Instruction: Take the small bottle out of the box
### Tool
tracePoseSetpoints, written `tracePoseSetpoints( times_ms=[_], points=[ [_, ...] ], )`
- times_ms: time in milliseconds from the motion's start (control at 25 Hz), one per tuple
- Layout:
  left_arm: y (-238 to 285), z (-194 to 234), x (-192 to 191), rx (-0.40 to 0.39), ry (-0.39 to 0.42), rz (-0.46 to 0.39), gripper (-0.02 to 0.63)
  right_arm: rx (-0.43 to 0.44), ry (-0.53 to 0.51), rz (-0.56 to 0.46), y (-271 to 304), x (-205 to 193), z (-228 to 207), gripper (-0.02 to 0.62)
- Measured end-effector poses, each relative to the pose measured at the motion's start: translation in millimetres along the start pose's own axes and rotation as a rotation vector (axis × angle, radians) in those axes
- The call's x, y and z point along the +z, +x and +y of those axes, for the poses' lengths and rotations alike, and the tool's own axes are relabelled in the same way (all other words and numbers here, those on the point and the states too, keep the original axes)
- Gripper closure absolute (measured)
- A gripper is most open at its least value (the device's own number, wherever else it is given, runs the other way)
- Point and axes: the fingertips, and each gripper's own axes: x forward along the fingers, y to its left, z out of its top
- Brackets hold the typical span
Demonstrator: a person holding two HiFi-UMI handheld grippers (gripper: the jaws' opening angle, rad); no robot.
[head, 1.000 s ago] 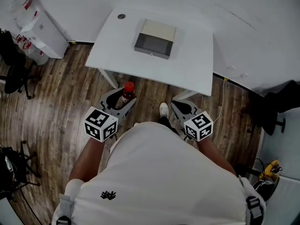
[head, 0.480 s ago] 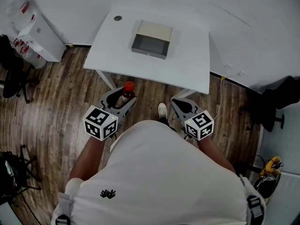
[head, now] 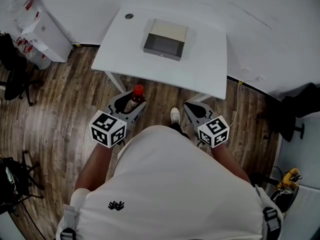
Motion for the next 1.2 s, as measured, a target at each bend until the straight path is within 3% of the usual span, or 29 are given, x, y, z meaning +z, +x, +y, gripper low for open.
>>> tracePoseSetpoints(
  times_ms=[1200],
  points=[
    [4.1,12.2,-10.0,0.042,-0.047,0.02,0.391,-0.021,-0.028,0.01,8.7,-1.6,-19.9,0.589]
  ],
)
